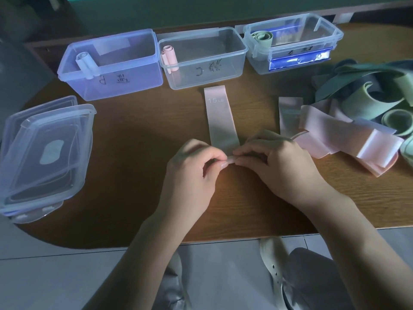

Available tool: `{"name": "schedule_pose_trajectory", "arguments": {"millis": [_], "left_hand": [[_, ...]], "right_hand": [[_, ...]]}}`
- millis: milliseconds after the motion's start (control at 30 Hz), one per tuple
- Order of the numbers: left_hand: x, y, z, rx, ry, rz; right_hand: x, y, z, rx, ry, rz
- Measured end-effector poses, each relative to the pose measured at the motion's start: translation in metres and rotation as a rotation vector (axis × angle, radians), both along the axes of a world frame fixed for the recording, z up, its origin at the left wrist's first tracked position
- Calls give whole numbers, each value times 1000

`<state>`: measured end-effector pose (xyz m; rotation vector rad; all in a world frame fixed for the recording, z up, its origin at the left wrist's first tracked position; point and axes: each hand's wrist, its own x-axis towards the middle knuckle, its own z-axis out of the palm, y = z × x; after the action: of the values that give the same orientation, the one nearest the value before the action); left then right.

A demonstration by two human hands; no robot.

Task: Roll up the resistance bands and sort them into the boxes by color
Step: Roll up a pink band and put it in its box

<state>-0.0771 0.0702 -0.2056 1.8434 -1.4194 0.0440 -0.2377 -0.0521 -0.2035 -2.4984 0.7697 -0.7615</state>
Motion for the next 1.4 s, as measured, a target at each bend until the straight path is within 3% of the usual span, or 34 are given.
{"name": "schedule_pose_trajectory", "arguments": {"millis": [267,500,967,1400], "left_hand": [[8,-7,0,64,-18,5],[12,-14,-1,56,-17,42],[10,-16,-2,98,19,20],[-14,29,-4,65,23,-57]], "right_hand": [[6,0,-3,-40,-81,-48],[7,-5,-4,-31,-7,-32],[10,-3,-11,-137,-72,-94],[-27,31,-15,40,-95,51]]}}
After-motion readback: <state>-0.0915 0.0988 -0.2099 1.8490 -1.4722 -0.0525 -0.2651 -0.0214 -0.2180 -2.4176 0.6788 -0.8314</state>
